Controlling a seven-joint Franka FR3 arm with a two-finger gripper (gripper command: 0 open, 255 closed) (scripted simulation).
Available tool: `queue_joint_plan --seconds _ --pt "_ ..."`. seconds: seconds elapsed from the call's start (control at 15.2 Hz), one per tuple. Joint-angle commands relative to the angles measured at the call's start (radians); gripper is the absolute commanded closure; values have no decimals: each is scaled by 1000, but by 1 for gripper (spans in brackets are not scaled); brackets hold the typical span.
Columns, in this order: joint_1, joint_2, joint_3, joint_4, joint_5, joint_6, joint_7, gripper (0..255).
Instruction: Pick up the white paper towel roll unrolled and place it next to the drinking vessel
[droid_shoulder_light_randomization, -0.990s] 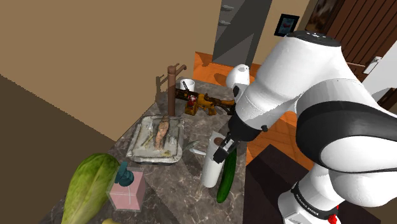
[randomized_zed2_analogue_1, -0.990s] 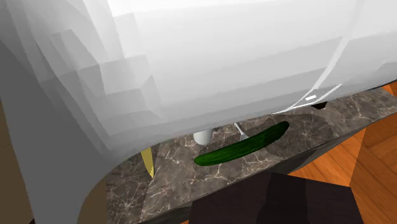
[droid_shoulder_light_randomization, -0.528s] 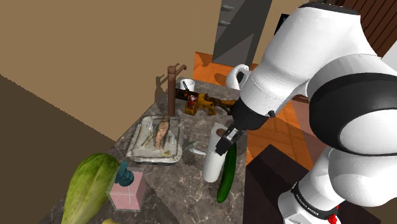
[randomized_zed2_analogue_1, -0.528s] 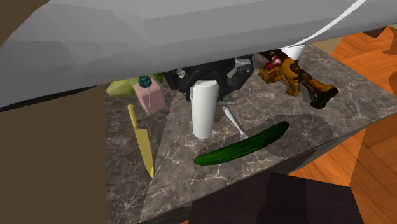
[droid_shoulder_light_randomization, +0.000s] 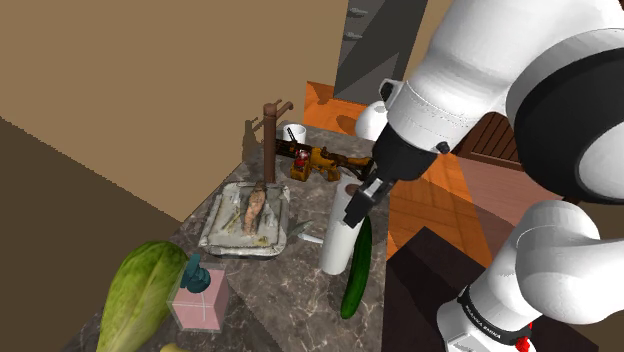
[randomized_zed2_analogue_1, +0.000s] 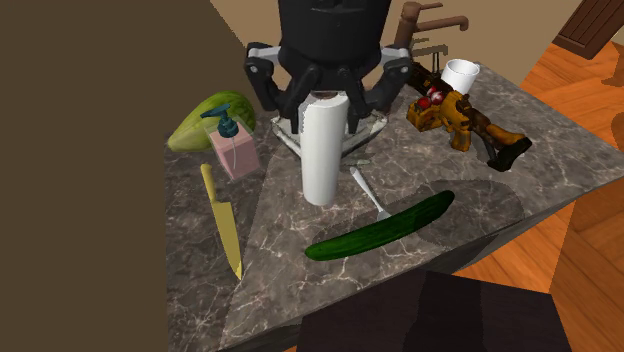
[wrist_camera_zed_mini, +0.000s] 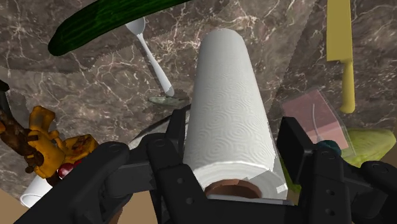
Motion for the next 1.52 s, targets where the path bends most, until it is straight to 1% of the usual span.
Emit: queue_joint_plan --seconds 0.0,0.73,1.45 --pt "-5 5 -7 30 -8 -24 2 255" --pt "-29 31 -48 186 -49 -155 4 255" --pt "-52 82 -78 361 -83 -279 9 255"
